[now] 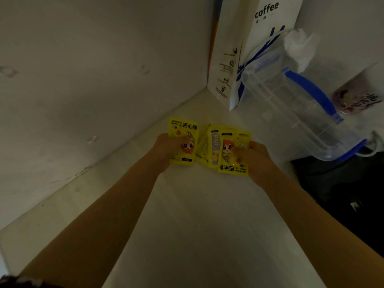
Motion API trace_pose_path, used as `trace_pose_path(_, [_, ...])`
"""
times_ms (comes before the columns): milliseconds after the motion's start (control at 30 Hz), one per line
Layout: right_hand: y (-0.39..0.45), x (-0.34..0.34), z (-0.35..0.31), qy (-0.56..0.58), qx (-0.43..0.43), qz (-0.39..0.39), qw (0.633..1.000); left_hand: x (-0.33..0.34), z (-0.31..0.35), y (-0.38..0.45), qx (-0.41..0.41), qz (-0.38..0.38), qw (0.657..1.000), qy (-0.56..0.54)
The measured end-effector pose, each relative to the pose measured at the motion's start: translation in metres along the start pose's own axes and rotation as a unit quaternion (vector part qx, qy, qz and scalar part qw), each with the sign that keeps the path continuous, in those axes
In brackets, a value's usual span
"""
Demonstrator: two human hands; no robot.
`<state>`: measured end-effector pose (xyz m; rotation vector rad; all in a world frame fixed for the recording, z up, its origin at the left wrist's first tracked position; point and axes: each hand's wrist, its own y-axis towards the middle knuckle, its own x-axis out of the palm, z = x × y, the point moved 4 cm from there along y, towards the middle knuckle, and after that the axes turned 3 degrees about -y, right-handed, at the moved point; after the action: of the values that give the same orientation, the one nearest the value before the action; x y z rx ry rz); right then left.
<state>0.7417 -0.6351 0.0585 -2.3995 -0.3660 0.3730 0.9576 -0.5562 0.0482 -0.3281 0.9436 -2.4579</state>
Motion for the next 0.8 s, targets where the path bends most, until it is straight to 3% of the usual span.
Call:
trace_pose_path(233, [-0.011, -0.040, 0.028, -0.025, 0.013, 0.051, 0.998, 0.036, 0.007, 0.013, 0.026, -0.017, 0.987, 0.158])
trace_pose_path(500, [-0.006, -0.046, 0.049, 0.002, 0.049, 0.075, 0.996, 0.077, 0.004, 0.027, 0.098, 0.073, 0.885, 0.450])
trace_pose_path(567, [-0.004, -0.044, 0.047, 0.037, 0.043, 0.084, 0.995, 0.075, 0.004, 0.023, 0.098, 0.090, 0.880, 0.457])
trace_pose_path(800, [-0.002, -0.032, 0.049, 0.118, 0.046, 0.117, 0.985, 0.060, -0.004, 0.014, 0.086, 0.132, 0.920, 0.358])
